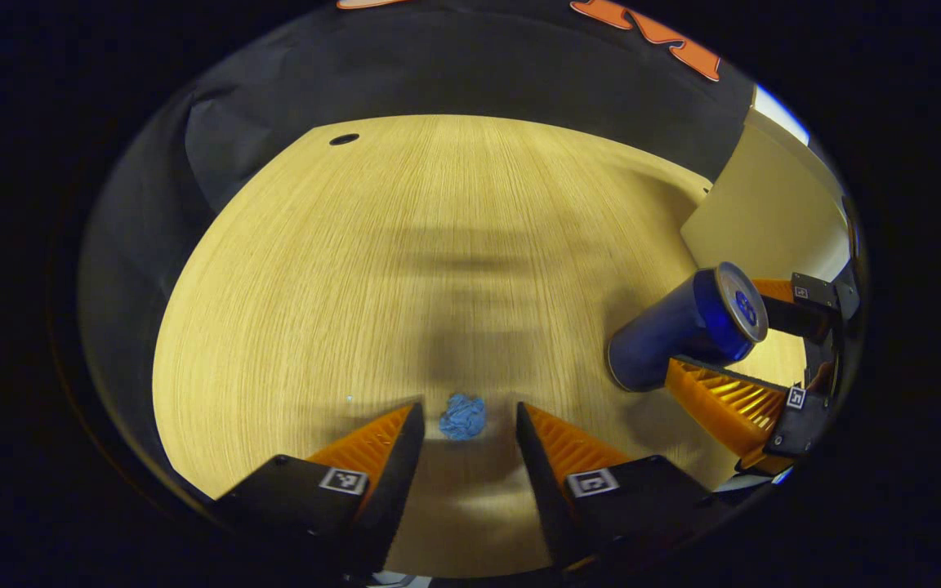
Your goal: Press the lid of the desktop garbage bin to open it, pick up the crumpled paper on the desktop and throw it into the bin, then pick up the pop can on the desktop and drop it into the bin, and finally close the garbage bin lid.
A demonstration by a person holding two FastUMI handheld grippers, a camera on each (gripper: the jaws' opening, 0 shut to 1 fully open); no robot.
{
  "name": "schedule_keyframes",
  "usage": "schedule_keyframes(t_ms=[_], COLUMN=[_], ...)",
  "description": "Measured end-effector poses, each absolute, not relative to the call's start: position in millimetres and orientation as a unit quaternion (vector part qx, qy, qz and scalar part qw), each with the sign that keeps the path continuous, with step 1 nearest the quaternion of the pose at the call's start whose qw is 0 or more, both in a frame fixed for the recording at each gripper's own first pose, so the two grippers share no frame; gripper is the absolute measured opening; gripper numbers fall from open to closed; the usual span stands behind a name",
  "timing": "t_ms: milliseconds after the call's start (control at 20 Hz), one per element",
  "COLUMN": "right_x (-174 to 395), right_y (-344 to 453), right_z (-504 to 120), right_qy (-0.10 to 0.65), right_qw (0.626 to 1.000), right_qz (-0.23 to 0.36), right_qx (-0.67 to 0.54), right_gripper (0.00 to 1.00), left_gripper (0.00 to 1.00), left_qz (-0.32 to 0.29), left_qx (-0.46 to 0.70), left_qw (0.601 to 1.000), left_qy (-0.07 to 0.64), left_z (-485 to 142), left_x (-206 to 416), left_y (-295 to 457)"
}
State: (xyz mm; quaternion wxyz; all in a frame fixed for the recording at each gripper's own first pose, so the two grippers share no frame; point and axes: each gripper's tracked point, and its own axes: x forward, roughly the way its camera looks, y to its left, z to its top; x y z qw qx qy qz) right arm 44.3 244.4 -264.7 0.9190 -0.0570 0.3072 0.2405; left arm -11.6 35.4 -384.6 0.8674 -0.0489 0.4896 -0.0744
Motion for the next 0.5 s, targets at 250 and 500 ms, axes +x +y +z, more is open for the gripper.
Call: schedule_keyframes(t_ms=[250, 500], right_x=[45.7, 46.4], right_y=[247.7, 246.4], right_z=[-274.2, -274.3], right_qy=[0.32, 0.311], right_qw=[0.916, 0.924], right_qz=[0.234, 0.22], right_qx=[-0.055, -0.04], right_gripper=[0.91, 0.79], left_gripper=[0.21, 0.16], left_qz=[-0.062, -0.077], left_qx=[-0.049, -0.039], left_qw=[0.873, 0.884], left_qy=[0.48, 0.459], left_z=[-349.3, -278.1], left_x=[25.7, 81.7], left_y=[46.8, 52.2])
